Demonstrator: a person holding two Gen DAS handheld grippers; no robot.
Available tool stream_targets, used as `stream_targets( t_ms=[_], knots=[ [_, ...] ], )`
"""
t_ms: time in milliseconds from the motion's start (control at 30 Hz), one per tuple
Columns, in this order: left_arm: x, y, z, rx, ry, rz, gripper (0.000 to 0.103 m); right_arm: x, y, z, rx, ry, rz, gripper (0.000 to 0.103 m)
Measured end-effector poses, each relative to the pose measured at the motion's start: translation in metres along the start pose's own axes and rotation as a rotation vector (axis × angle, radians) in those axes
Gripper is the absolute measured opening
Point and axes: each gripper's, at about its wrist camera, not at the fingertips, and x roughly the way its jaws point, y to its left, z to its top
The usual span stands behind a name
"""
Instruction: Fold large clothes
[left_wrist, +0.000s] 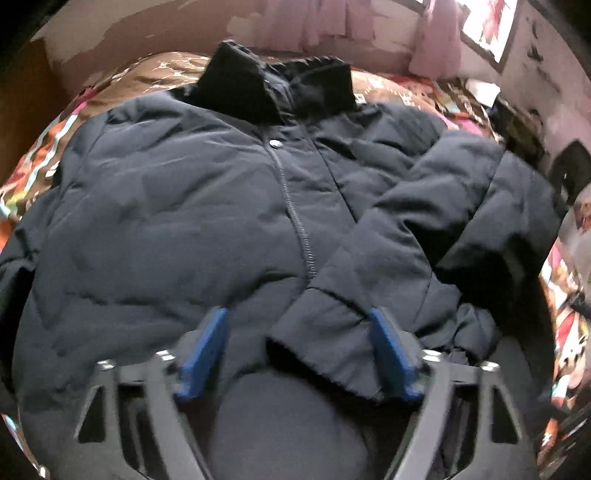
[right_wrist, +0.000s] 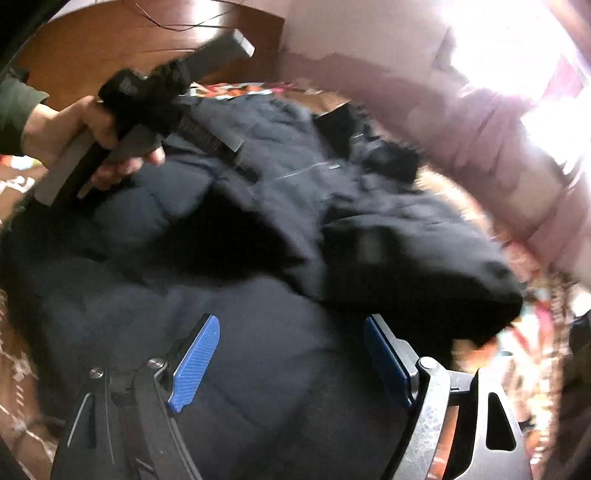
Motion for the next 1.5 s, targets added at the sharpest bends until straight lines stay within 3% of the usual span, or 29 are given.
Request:
stream_targets(
  t_ms=[67,200,267,367,533,600,733,867,933,1033,1167,1267,1400,1500],
  knots=[
    [0.006,-0.003,0.0,0.003,0.003,0.005,0.048,-0.011,-0.016,-0.002,0.048,-0.02,-0.055,0.079],
    [0.017,-0.012,0.0,0.039,0.02,0.032,0.034,-0.025,-0.054,-0.006,0.213,-0.057,-0.11,0.079],
    [0.019,-0.016,0.0,0.058,0.029,0.067,0.01,-0.027,-0.07,-0.008,0.284,-0.065,-0.145,0.079],
    [0.012,-0.021,-0.001,0.09,-0.013,0.114,0.005,-0.025,-0.092,-0.013,0.376,-0.059,-0.186,0.079],
    [-0.032,-0.035,0.002,0.213,-0.205,0.191,0.004,-0.03,-0.11,-0.011,0.406,-0.091,-0.274,0.079],
    [-0.051,-0.03,0.01,0.216,-0.261,0.214,0.004,-0.035,-0.118,-0.004,0.417,-0.123,-0.3,0.079],
    [-0.082,-0.008,0.025,0.195,-0.337,0.272,0.004,-0.042,-0.134,0.013,0.472,-0.198,-0.294,0.082],
    [-0.112,0.018,0.027,0.193,-0.397,0.338,0.003,-0.027,-0.137,0.033,0.519,-0.217,-0.219,0.083],
    [-0.118,0.027,0.021,0.198,-0.398,0.363,0.003,-0.013,-0.128,0.044,0.492,-0.207,-0.192,0.083],
    [-0.109,0.04,0.016,0.209,-0.321,0.391,0.004,0.015,-0.113,0.059,0.423,-0.175,-0.178,0.083],
    [-0.068,0.057,0.011,0.181,-0.194,0.396,0.004,0.07,-0.097,0.083,0.367,-0.078,-0.103,0.083],
    [-0.043,0.068,0.012,0.149,-0.157,0.398,0.004,0.112,-0.085,0.094,0.333,0.008,-0.059,0.083],
    [-0.032,0.09,0.016,0.026,-0.131,0.313,0.004,0.161,-0.081,0.093,0.346,0.132,-0.04,0.085],
    [-0.042,0.101,0.014,-0.075,-0.167,0.225,0.005,0.185,-0.083,0.09,0.347,0.207,-0.029,0.091]
  ],
)
